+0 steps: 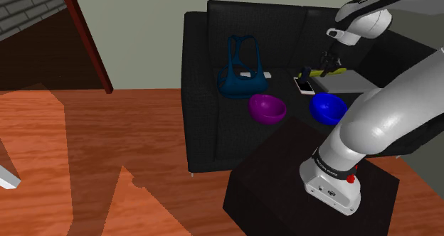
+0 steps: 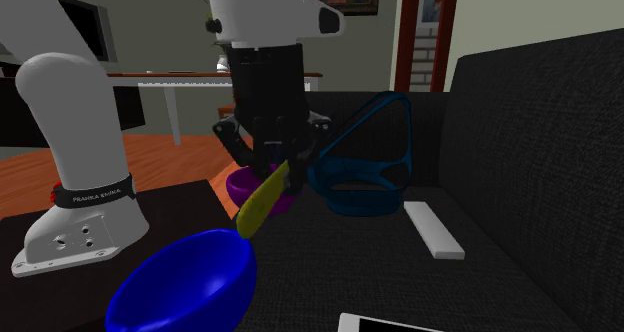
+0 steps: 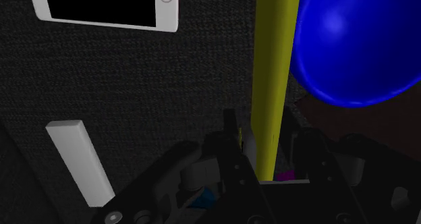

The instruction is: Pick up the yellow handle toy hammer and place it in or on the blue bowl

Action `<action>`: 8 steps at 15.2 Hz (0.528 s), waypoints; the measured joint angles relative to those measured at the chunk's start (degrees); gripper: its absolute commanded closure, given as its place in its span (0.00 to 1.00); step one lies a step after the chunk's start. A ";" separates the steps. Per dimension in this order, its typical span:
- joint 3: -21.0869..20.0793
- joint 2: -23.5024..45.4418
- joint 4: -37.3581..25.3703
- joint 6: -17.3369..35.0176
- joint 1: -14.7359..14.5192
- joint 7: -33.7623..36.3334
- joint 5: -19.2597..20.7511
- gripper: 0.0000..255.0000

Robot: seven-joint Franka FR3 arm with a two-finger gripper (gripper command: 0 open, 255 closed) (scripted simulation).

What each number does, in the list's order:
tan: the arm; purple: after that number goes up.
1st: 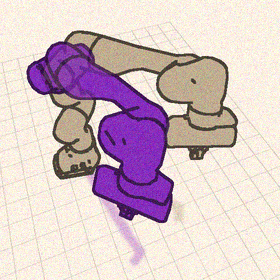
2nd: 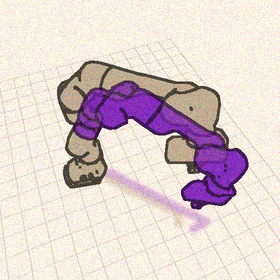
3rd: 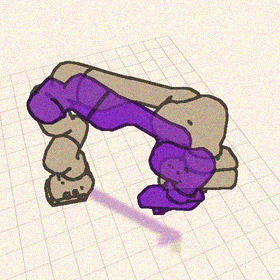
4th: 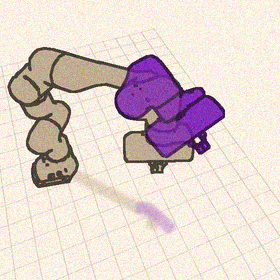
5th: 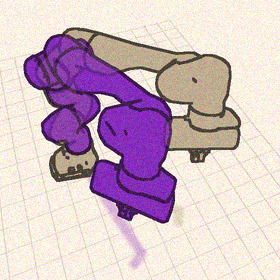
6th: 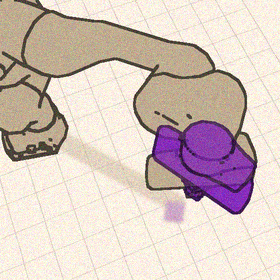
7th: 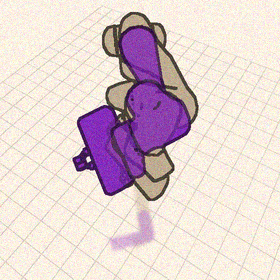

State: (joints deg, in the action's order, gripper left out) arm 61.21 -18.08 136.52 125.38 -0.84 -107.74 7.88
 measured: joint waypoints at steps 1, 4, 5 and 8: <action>-1.28 -2.52 1.44 -0.53 2.41 0.68 2.39 1.00; -3.68 -8.25 5.70 -1.39 8.50 1.32 7.59 1.00; -4.29 -9.94 6.76 -1.98 10.35 1.24 8.95 1.00; -6.85 -16.25 10.86 -4.38 17.25 1.17 13.58 1.00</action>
State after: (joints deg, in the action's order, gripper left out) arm 54.36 -34.34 147.38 121.00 16.41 -106.57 21.46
